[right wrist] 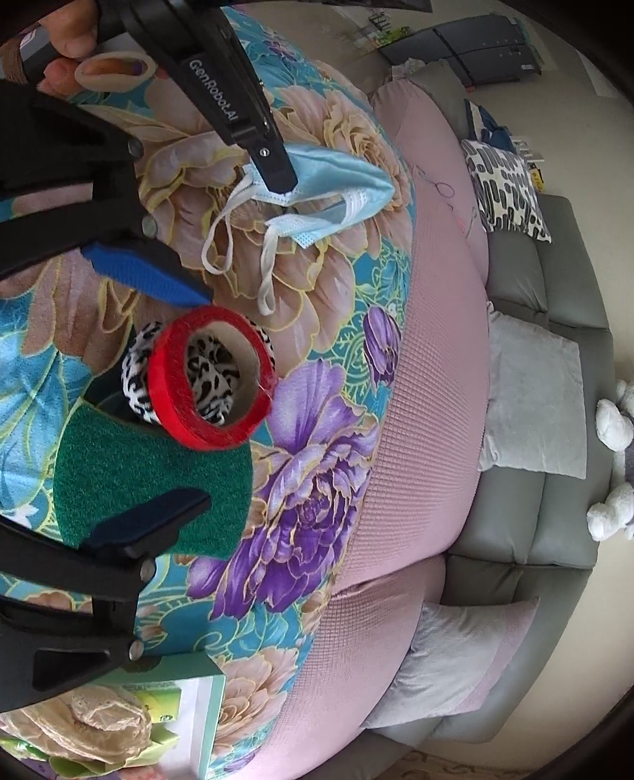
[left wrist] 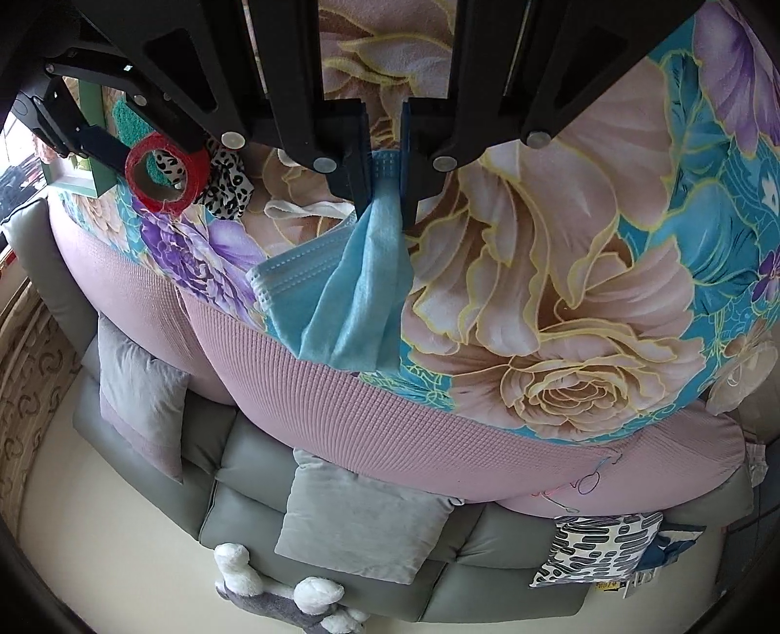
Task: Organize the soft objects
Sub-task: 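Grasp the red tape roll with the right gripper while the left gripper holds the mask, then lift the mask and tape roll with both grippers toward the tray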
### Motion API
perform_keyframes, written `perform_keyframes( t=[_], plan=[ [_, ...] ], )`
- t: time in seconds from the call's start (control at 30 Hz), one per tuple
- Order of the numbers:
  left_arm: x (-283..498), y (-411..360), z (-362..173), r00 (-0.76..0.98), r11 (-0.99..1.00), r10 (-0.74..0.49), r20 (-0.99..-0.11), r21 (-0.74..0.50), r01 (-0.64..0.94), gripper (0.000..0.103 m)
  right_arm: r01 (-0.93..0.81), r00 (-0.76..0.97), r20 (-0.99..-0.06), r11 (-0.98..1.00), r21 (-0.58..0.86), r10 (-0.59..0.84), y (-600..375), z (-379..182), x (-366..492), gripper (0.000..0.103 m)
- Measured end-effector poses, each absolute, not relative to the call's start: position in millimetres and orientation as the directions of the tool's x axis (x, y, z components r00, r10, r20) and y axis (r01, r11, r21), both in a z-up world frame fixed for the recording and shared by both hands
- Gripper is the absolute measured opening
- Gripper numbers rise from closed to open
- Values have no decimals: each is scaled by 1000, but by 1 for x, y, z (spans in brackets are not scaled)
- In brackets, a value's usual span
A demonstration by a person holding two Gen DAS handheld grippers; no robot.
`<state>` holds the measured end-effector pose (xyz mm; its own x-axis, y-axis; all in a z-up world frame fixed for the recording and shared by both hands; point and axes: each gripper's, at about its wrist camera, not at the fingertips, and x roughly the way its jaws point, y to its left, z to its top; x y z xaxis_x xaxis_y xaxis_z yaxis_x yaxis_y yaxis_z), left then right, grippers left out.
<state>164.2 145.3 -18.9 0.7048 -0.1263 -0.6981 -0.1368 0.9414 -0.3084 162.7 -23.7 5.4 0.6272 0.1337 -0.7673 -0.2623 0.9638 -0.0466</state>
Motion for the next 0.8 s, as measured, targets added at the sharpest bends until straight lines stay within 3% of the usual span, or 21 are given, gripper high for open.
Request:
perform_keyframes(
  t=[0.13, 0.57, 0.67, 0.8],
  plan=[
    [164, 145, -20, 701, 941, -126, -702, -307, -139, 9, -278, 626, -765, 960, -38, 151, -21, 5, 162, 61],
    [165, 144, -20, 697, 942, -128, -705, -307, -138, 9, -290, 638, -751, 957, -28, 172, -22, 11, 156, 58],
    [164, 144, -18, 700, 942, -126, -703, -306, -137, 9, -293, 641, -746, 956, -25, 177, -23, 13, 154, 46],
    [162, 145, -16, 706, 942, -123, -698, -306, -138, 9, -295, 639, -748, 955, -22, 180, -24, 14, 154, 45]
  ],
)
